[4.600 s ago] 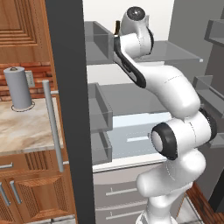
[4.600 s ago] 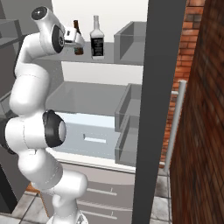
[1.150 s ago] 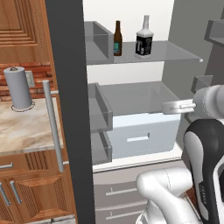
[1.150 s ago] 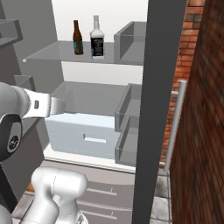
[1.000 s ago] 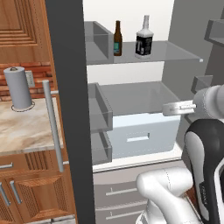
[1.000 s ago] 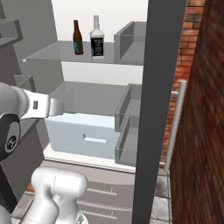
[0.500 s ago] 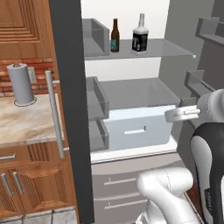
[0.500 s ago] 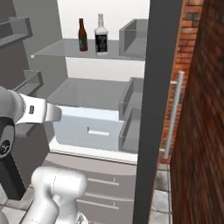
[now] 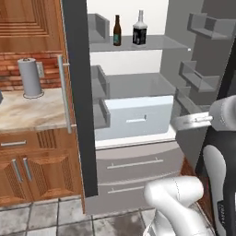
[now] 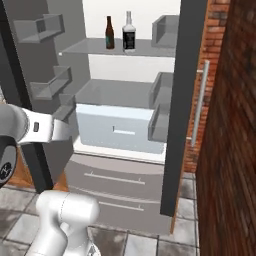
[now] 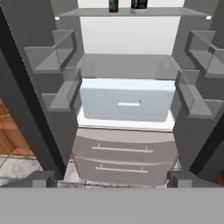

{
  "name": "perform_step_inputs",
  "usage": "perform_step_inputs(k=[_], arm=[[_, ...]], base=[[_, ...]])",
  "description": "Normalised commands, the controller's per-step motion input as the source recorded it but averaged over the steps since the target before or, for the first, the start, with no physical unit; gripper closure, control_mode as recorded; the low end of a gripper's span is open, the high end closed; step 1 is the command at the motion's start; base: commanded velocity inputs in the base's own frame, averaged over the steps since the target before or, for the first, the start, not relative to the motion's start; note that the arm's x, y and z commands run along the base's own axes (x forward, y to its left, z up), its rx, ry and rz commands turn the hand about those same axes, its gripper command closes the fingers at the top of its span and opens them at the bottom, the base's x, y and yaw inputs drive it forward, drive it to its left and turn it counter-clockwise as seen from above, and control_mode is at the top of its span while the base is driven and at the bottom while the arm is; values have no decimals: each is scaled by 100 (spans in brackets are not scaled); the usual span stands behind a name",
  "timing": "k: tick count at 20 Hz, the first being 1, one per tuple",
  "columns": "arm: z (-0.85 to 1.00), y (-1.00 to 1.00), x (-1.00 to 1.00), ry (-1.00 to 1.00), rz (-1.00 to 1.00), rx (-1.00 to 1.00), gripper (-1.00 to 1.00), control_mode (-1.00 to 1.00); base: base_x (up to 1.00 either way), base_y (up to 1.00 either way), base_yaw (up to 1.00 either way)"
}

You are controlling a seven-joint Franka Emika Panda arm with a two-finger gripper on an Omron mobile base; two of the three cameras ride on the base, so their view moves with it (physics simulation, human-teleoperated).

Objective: Place the beer and liquor on the top shelf of the fridge to keep them out of children's reach, and place the onion on lower shelves for easy access.

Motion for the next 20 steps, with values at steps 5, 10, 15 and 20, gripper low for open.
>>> perform_step_inputs(k=[5,10,15,20], arm=[[0,0,0,0,0,0,-100,100],[0,0,0,0,0,0,-100,100],[0,0,0,0,0,0,-100,100],[0,0,0,0,0,0,-100,100]], base=[[-24,85,4],[-2,100,1],[0,100,0],[0,100,0]])
